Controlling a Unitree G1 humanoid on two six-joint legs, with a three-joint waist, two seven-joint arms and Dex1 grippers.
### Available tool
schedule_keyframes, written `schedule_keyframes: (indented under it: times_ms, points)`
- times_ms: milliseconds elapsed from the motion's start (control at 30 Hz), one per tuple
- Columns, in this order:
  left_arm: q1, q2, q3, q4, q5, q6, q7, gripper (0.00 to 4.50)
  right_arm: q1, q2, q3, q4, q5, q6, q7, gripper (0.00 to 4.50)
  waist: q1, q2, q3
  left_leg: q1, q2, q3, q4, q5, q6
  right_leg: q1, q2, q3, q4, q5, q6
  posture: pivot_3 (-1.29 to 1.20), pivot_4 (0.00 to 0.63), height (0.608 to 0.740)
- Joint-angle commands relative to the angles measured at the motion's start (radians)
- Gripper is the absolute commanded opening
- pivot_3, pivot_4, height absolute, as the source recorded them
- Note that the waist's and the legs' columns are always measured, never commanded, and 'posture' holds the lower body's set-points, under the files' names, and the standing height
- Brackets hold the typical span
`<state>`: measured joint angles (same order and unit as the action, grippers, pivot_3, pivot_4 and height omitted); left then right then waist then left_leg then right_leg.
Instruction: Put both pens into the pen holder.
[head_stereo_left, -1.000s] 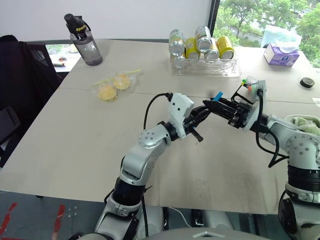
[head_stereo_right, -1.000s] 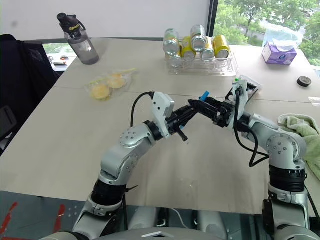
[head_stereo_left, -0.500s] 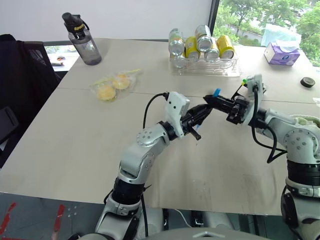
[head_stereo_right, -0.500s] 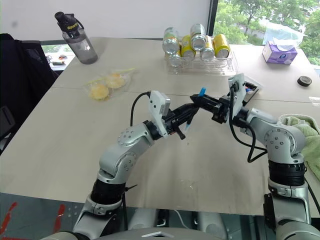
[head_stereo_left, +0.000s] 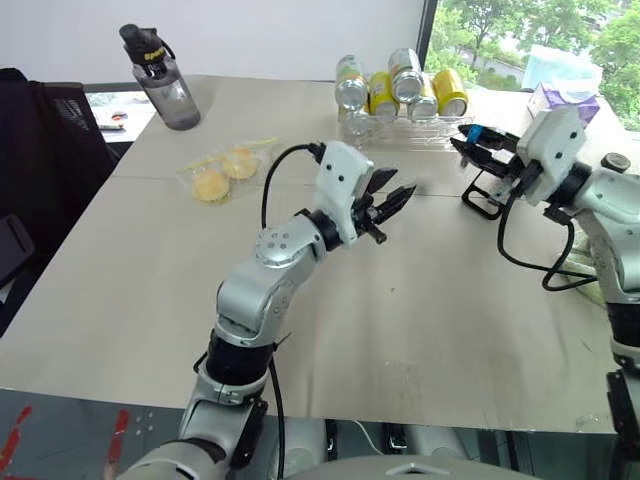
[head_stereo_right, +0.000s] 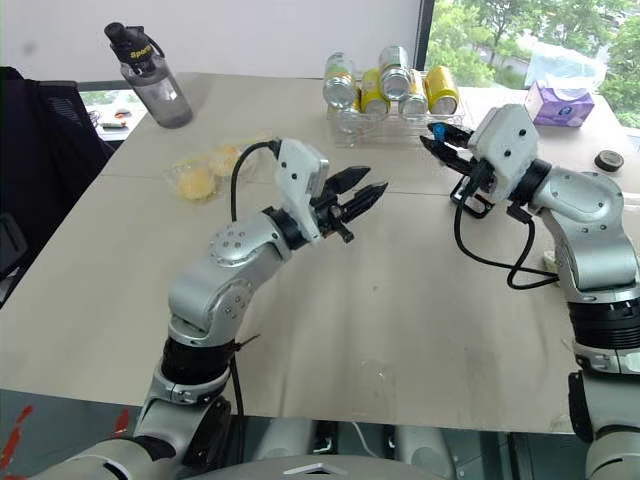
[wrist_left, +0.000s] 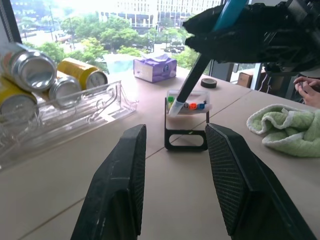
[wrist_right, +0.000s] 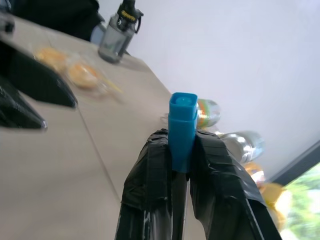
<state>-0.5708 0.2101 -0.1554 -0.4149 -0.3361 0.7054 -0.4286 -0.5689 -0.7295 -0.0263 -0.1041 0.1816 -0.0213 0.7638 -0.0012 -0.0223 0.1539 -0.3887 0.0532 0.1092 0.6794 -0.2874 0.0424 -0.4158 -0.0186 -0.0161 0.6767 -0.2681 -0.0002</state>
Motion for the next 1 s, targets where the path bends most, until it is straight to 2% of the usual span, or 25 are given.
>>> schedule_keyframes:
  times_ms: [33,267,500,1000]
  points:
    - [-0.057,0.02,0.011,-0.033,-0.004,0.026,0.001,1.91,0.026,-0.022,-0.044,0.025,-0.105,-0.186,-0.05,0.05,-0.002,0.0,0.0,0.0,0.0,0.0,0.0,0.0,0.0,0.0,0.0,0.0,0.0,0.0,0.0,0.0,0.15,0.739]
    - [-0.079,0.06,-0.017,-0.052,-0.032,0.087,-0.034,1.91,0.063,-0.05,-0.055,0.08,-0.187,-0.286,-0.082,0.05,-0.008,0.001,0.001,0.002,0.0,0.002,0.0,0.001,-0.002,0.001,0.0,0.001,0.001,0.0,0.0,0.0,0.15,0.739]
    - [-0.085,0.077,-0.037,-0.05,-0.022,0.087,-0.052,1.91,0.095,-0.03,-0.062,0.124,-0.188,-0.294,-0.111,0.05,-0.009,0.001,0.001,0.003,0.0,0.003,0.0,0.001,-0.002,0.001,0.0,0.002,0.001,0.0,0.0,0.0,0.15,0.739]
    - [-0.068,0.064,-0.033,-0.047,-0.034,0.088,-0.052,1.91,0.013,0.017,-0.044,0.268,-0.171,-0.312,-0.12,0.05,-0.01,0.001,0.001,0.004,0.0,0.004,0.0,0.001,-0.002,0.001,0.0,0.002,0.002,0.0,0.0,0.0,0.15,0.739]
